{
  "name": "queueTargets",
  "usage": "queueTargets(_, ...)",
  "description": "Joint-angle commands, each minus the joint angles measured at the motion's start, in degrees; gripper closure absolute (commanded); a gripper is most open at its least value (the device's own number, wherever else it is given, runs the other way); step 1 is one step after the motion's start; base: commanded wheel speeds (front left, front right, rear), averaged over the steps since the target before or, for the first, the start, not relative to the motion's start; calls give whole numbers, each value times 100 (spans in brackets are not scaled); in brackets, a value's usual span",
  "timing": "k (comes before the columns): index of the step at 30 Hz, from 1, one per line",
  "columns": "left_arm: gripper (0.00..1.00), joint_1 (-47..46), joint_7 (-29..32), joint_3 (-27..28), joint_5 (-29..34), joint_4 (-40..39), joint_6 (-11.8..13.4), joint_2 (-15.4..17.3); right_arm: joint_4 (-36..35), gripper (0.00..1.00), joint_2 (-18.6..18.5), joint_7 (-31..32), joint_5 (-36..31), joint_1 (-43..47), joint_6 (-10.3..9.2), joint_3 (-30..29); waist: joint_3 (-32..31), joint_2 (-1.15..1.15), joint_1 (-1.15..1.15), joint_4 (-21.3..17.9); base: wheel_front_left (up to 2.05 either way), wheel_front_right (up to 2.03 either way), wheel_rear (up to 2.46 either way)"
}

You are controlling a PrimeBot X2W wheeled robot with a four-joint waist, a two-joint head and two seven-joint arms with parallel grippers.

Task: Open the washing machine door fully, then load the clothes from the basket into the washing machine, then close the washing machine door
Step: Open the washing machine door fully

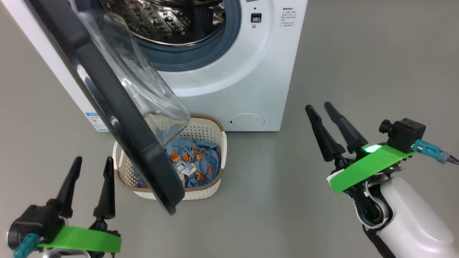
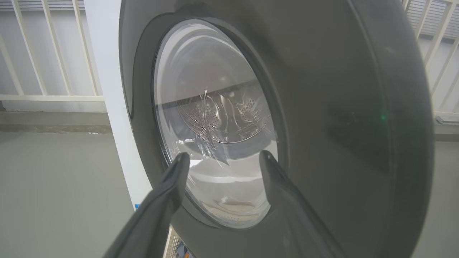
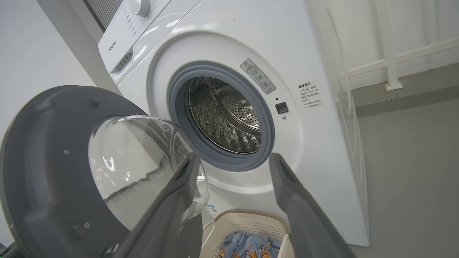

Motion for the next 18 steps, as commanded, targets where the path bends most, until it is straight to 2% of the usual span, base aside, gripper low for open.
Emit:
queueTargets(1,0,-55,-35,225,54,-171,-9,96,-67,0,-15,-128,-241,-69,41,27,-4,0,0,-9,0,0,0)
queueTargets(8,0,-22,-35,269,69,-185,-9,83,168,0,-53,-347,-1834,65,41,-196,-30,0,0,-59,0,0,0)
queueTargets(13,0,14,-35,339,97,-219,-9,64,7,0,186,-376,-2708,442,41,-808,-45,0,0,-101,0,0,0)
queueTargets(18,0,36,-35,417,122,-254,-9,38,-344,0,515,-378,-3275,1034,41,-1383,-39,0,0,-152,0,0,0)
